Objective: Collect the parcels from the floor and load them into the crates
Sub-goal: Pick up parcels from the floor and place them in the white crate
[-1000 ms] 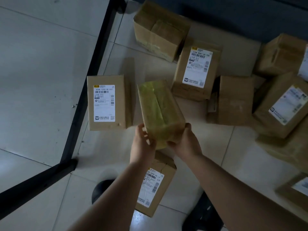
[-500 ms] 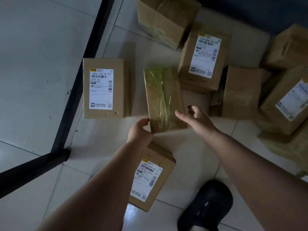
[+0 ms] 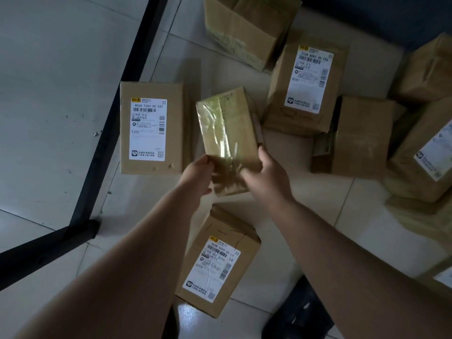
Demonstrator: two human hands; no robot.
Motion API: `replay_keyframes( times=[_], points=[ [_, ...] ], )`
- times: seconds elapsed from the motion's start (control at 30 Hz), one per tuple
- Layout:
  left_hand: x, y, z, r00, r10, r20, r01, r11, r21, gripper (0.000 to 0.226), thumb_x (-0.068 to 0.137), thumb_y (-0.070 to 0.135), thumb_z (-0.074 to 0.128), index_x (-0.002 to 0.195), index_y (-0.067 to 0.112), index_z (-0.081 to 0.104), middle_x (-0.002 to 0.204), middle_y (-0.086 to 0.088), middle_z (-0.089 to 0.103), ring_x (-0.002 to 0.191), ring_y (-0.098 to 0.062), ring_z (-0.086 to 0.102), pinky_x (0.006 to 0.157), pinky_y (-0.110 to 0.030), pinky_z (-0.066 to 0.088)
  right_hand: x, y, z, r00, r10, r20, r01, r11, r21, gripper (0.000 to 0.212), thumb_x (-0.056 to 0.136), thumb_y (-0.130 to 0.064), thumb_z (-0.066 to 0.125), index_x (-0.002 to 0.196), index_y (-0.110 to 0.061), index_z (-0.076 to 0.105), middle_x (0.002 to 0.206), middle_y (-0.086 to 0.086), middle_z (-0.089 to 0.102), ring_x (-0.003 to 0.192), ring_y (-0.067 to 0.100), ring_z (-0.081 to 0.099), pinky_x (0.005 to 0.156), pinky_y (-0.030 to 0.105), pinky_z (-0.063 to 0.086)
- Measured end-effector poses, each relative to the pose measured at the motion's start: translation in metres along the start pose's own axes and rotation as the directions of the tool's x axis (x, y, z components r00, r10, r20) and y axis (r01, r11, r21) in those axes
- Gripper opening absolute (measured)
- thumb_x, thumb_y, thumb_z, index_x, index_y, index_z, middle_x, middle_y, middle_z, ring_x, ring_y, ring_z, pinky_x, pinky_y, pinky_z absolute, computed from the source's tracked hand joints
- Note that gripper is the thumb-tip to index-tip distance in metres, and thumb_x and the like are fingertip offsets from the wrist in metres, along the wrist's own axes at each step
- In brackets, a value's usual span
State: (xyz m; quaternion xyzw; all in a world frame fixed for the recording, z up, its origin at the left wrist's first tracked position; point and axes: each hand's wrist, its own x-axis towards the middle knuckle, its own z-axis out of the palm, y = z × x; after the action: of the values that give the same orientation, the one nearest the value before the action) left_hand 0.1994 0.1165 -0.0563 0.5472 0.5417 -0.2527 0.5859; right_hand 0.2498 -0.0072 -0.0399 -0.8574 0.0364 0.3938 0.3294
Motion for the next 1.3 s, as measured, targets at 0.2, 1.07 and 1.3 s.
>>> replay_keyframes(
  times=[0.2, 1.07, 1.3],
  points=[
    [0.002, 0.000, -0.013, 1.000, -0.015, 0.026, 0.012, 0.990, 0.142, 0.069, 0.098, 0.049, 0.023, 0.150, 0.004, 0.013, 0.157, -0.015, 0.016, 0.144, -0.030, 0.019, 0.114, -0.041, 0.020, -0.033, 0.007, 0.039, 0.961, -0.202, 0.187, 0.246, 0.937, -0.250, 0.092, 0.085, -0.029, 0.061, 0.151, -0.025, -0.003, 0.160, -0.006, 0.003, 0.147, 0.021, 0.008, 0.115, 0.049, 0.024],
    [-0.004, -0.036, -0.031, 0.991, 0.033, -0.128, -0.047, 0.993, -0.105, 0.037, 0.092, 0.009, 0.046, 0.125, 0.023, 0.057, 0.097, 0.001, 0.061, 0.093, -0.016, 0.053, 0.077, -0.033, 0.043, -0.015, 0.028, 0.014, 0.991, -0.005, 0.132, 0.011, 0.999, -0.050, 0.062, 0.094, -0.009, 0.043, 0.150, -0.024, 0.021, 0.155, -0.001, 0.029, 0.140, 0.017, 0.030, 0.107, 0.025, 0.030],
    [-0.016, -0.036, -0.018, 0.999, 0.021, -0.039, -0.023, 0.998, -0.065, 0.044, 0.093, 0.009, 0.049, 0.131, 0.032, 0.049, 0.088, 0.017, 0.056, 0.073, -0.006, 0.046, 0.079, -0.037, 0.045, -0.012, 0.029, 0.018, 0.993, 0.047, 0.110, -0.030, 0.988, -0.154, 0.067, 0.095, -0.017, 0.048, 0.151, -0.023, 0.012, 0.157, 0.001, 0.020, 0.143, 0.021, 0.023, 0.110, 0.034, 0.031]
  ],
)
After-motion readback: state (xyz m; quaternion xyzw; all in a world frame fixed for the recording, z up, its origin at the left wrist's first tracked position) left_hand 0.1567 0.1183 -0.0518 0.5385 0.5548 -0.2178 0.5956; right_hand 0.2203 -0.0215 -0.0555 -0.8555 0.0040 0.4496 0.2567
